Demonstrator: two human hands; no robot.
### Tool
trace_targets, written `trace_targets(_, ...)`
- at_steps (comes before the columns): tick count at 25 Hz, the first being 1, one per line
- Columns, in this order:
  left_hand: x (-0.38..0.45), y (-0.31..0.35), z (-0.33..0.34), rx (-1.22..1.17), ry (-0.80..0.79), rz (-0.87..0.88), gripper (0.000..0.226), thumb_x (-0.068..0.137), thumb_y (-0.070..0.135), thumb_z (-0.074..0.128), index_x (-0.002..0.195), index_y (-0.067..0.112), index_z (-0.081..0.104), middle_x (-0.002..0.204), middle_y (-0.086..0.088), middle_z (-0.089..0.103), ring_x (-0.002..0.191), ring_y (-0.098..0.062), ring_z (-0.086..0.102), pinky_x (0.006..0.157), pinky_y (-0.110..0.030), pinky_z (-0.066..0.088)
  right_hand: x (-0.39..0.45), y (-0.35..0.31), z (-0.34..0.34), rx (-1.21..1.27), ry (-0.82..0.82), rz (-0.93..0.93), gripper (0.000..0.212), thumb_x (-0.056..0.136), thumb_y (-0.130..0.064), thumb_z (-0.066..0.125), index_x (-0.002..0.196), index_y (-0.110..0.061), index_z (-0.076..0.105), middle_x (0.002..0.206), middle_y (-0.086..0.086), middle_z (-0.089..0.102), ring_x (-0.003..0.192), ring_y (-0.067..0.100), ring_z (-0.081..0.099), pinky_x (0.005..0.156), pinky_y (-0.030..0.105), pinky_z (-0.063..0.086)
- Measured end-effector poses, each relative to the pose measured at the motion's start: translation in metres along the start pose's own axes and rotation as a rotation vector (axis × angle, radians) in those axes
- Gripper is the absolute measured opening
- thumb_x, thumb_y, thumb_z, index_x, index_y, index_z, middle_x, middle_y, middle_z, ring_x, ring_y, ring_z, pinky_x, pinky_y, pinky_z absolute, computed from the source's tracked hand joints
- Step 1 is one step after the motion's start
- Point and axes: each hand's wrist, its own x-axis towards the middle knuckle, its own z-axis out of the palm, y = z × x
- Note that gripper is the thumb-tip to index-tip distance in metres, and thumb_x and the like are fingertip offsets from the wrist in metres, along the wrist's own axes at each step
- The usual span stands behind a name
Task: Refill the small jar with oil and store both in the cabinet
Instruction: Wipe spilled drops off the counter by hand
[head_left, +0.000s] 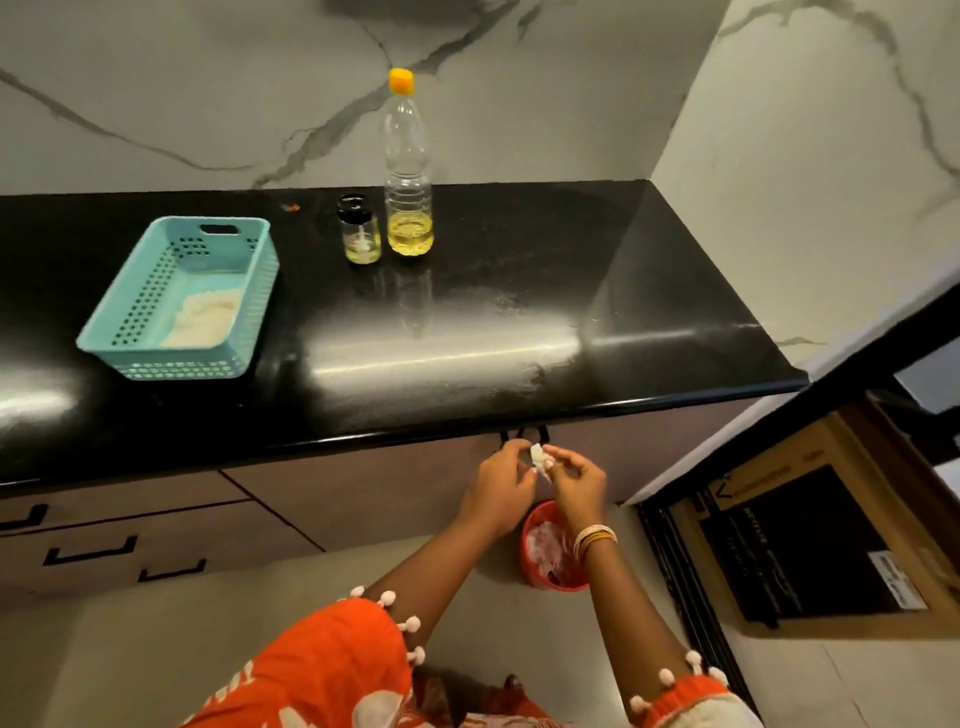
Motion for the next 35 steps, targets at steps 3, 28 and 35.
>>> trace_targets(3, 0.014, 0.017, 0.050, -0.118, -0.060, -0.201, 0.051, 0.087, 0.020, 0.060, 0.136, 0.012, 0.047, 0.125, -0.013, 0.061, 0.114, -0.030, 0.059, 0.092, -0.034, 0.046, 0.000, 0.019, -0.039, 0.296, -0.028, 0.310, 0.023, 0.084, 0.007, 0.064, 0.106, 0.001, 0.065, 0.093, 0.018, 0.070, 0.081, 0.024, 0.068, 0.075, 0.030, 0.058)
trace_targets(28, 0.212, -0.305, 0.416, -0.183, -0.231, -0.620, 0.037, 0.087, 0.000, 0.053, 0.122, 0.005, 0.063, 0.121, -0.019, 0.066, 0.107, -0.030, 0.064, 0.095, -0.040, 0.052, 0.214, 0.524, -0.045, -0.008, 0.145, 0.651, 0.030, 0.090, 0.005, 0.052, 0.117, 0.006, 0.064, 0.097, 0.019, 0.066, 0.078, 0.018, 0.057, 0.067, 0.027, 0.045)
trace_targets(35, 0.199, -0.286, 0.376, 0.002, -0.150, -0.511, 0.050, 0.086, 0.004, 0.053, 0.134, 0.017, 0.053, 0.133, -0.010, 0.060, 0.121, -0.029, 0.056, 0.093, -0.025, 0.041, 0.196, 0.480, -0.033, 0.087, 0.169, 0.755, 0.047, 0.085, 0.013, 0.043, 0.130, 0.002, 0.052, 0.123, 0.022, 0.060, 0.110, 0.037, 0.058, 0.091, 0.039, 0.049)
